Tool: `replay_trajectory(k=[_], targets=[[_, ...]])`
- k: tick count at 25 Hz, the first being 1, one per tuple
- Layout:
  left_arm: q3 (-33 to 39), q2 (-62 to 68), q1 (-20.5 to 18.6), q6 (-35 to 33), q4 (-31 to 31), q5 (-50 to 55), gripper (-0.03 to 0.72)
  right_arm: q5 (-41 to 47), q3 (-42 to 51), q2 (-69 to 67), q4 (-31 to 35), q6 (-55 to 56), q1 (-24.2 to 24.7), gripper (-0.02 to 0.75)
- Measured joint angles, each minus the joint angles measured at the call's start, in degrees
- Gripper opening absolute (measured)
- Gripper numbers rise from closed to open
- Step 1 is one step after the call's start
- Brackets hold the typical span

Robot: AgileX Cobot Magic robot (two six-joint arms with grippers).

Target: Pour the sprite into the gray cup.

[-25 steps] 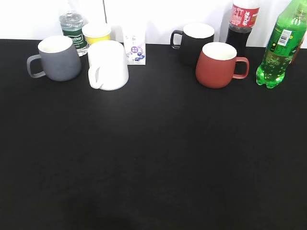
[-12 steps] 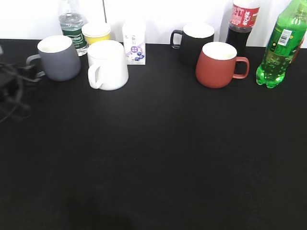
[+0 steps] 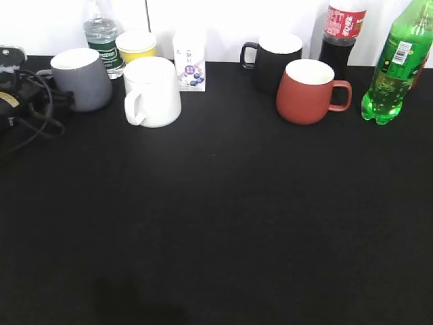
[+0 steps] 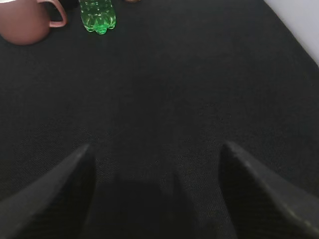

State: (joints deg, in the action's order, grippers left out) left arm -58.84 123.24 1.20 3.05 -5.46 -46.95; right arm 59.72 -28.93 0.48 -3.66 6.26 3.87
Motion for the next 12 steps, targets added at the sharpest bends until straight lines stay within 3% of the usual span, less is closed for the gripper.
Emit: replay_trajectory(k=[3,7,12], targets=[[7.78,-5.5,-0.06,-0.45,-0.44,-2.86,0.086,0.0,0.0,0.0,0.0,0.0,0.0,0.586],[22.67,-24.54,0.9,-0.59,-0.57,-5.5,0.083,0.0,0.0,0.0,0.0,0.0,0.0,0.586],[35.91,-41.0,10.52,-0.59,-1.08,-1.55,0.083,0.0,0.0,0.0,0.0,0.0,0.0,0.586]])
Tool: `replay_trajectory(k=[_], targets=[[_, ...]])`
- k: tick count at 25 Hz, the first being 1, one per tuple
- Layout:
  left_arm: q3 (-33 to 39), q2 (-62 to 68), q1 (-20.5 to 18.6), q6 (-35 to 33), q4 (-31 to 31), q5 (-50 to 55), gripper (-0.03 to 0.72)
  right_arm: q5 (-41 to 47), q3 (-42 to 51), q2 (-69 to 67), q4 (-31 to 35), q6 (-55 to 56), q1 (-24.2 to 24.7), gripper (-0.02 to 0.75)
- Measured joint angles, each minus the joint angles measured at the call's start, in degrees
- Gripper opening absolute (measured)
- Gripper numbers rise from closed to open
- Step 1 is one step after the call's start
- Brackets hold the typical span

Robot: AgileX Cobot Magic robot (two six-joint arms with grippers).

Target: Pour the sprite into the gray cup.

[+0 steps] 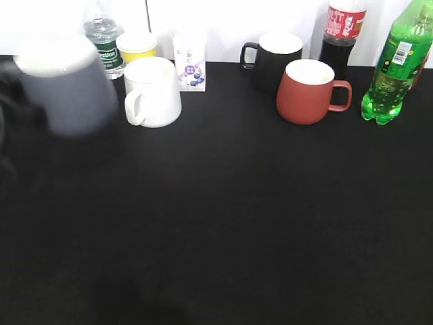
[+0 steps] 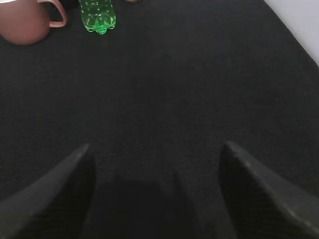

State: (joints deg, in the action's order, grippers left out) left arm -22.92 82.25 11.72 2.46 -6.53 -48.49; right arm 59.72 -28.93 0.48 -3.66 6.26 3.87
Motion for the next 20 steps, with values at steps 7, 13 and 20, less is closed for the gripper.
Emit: replay_trajectory(k=[7,13,20], targets=[[3.18,-1.16,8.84,0.0,-0.23,0.96,0.082,-18.91,0.3,-6.63,1.28,0.0,0.0,0.586],[3.18,-1.16,8.91,0.0,-0.17,0.9,0.082,-75.77,10.02,-42.83,0.85,0.0,0.0,0.588],[3.18,-1.21,8.91,0.0,-0.17,-0.35,0.081,-119.6,5.82,-91.61,-6.4,0.0,0.0,0.661]])
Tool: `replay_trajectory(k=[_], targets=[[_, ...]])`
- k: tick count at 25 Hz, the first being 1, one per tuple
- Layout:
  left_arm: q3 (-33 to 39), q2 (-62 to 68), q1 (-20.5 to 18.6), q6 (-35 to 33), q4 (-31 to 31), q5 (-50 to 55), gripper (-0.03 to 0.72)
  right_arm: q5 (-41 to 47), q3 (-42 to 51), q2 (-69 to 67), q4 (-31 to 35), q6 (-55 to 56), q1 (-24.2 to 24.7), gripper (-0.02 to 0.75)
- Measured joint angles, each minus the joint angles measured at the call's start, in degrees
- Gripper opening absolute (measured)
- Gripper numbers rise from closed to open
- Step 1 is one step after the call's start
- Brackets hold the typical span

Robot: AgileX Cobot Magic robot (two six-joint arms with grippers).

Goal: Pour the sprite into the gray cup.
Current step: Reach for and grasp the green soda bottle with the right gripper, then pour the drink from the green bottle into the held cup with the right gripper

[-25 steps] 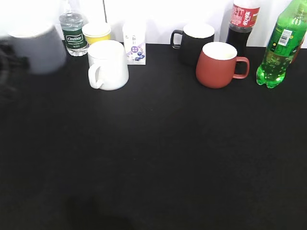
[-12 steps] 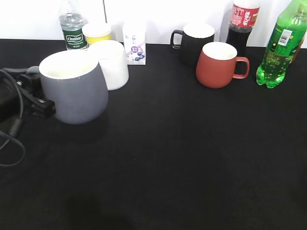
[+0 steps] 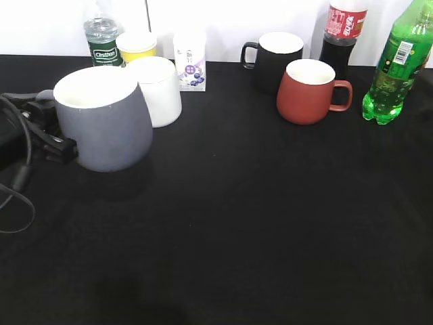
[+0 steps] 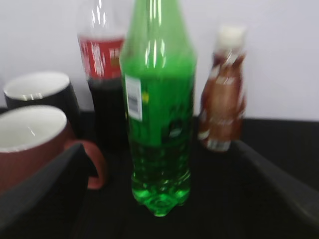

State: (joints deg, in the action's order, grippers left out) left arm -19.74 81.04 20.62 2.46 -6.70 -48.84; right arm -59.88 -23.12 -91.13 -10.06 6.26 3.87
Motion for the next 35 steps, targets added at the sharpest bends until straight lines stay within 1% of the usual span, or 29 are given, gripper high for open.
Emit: replay_trajectory(k=[2,4,10,15,17,18,20,21,24,26,29,30,31,33,35], targets=[[0.0,0.0,0.0,0.0,0.0,-0.05,0.081,-2.38,-3.53,-7.79,-0.23,0.0,0.0,0.661],[0.0,0.0,0.0,0.0,0.0,-0.05,0.081,-2.72,-7.75,-12.85,-1.24,0.05,0.0,0.661],[0.0,0.0,0.0,0.0,-0.05,-0.05,0.081,-2.65,-19.76,-21.86,-3.02,2.23,0.0,0.661],[0.0,0.0,0.0,0.0,-0.29,-0.05,0.081,-2.2,-27.1,-29.11,-3.07,2.97,-1.83,0.659],[0.0,0.0,0.0,0.0,-2.02,-0.05,0.081,-2.14,-29.02,-30.78,-2.68,3.03,-1.85,0.639],[0.0,0.0,0.0,0.0,-2.31,-0.06,0.081,-2.14,-29.17,-31.25,-2.68,3.03,-1.85,0.604],[0.0,0.0,0.0,0.0,-2.48,-0.06,0.081,-2.14,-29.17,-31.44,-2.73,2.55,-1.85,0.47],[0.0,0.0,0.0,0.0,-2.48,-0.06,0.081,-2.14,-29.17,-31.44,-2.73,1.85,-1.85,0.415],[0.0,0.0,0.0,0.0,-2.72,-0.06,0.081,-1.82,-27.85,-30.26,-3.38,0.25,-1.85,0.407],[0.0,0.0,0.0,0.0,-4.28,-0.11,0.081,-0.23,-23.25,-23.94,-4.85,-1.14,-1.85,0.407],[0.0,0.0,0.0,0.0,-7.37,-0.34,0.081,0.57,-15.77,-9.28,-12.65,-2.42,-2.13,0.405],[0.0,0.0,0.0,0.0,-7.56,-0.47,0.081,2.88,-14.6,-4.41,-13.75,-2.42,-3.3,0.405],[0.0,0.0,0.0,0.0,-7.68,-0.53,0.081,6.39,-14.38,-0.7,-14.11,-2.43,-5.45,0.405],[0.0,0.0,0.0,0.0,-7.93,-0.53,0.081,8.78,-14.35,3.46,-14.94,-2.66,-12.17,0.405],[0.0,0.0,0.0,1.21,-10.8,-0.65,0.081,10.05,-14.35,3.77,-15.13,-5.63,-19.2,0.405]])
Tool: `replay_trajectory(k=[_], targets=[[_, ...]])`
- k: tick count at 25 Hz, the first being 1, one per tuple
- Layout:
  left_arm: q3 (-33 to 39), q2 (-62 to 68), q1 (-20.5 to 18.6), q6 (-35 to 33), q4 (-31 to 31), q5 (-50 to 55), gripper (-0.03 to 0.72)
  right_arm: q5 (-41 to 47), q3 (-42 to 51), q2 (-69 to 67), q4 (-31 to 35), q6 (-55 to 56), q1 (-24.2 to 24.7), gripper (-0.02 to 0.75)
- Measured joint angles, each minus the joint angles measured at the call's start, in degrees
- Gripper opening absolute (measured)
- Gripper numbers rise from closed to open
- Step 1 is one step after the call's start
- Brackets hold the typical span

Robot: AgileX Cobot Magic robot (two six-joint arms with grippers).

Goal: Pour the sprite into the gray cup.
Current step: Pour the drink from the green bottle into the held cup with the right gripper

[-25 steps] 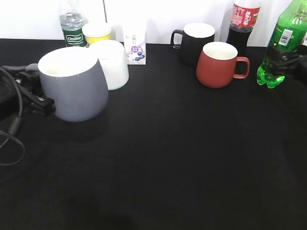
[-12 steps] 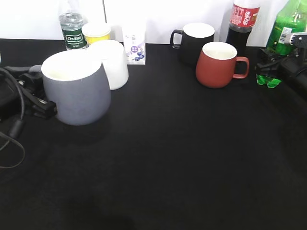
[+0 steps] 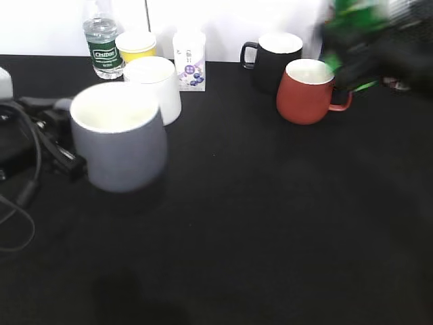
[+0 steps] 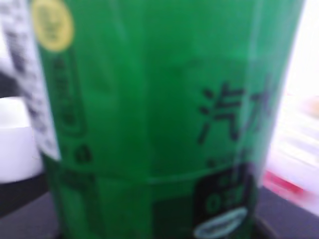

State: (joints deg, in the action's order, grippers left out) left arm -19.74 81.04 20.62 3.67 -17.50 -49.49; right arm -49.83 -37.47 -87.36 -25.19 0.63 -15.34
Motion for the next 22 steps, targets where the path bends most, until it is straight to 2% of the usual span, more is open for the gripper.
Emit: replay_trajectory(k=[3,9,13,16,22], targets=[[0.0,0.0,0.05,3.43,-3.86,-0.8,0.081,3.89,-0.26,-0.67,3.66,-8.59,-8.63,0.405],[0.0,0.0,0.11,4.41,-6.34,-0.8,0.081,5.95,-8.45,-11.85,3.42,-25.13,-14.18,0.405],[0.0,0.0,0.11,4.5,-6.35,0.58,0.081,5.89,-11.29,-13.73,4.02,-44.15,-14.62,0.405],[0.0,0.0,0.11,2.48,-3.5,3.19,0.081,5.45,-11.4,-13.73,10.33,-57.85,-14.62,0.405],[0.0,0.0,0.11,-0.98,-1.89,3.32,0.081,2.23,-11.46,-13.74,11.55,-69.2,-14.62,0.405]])
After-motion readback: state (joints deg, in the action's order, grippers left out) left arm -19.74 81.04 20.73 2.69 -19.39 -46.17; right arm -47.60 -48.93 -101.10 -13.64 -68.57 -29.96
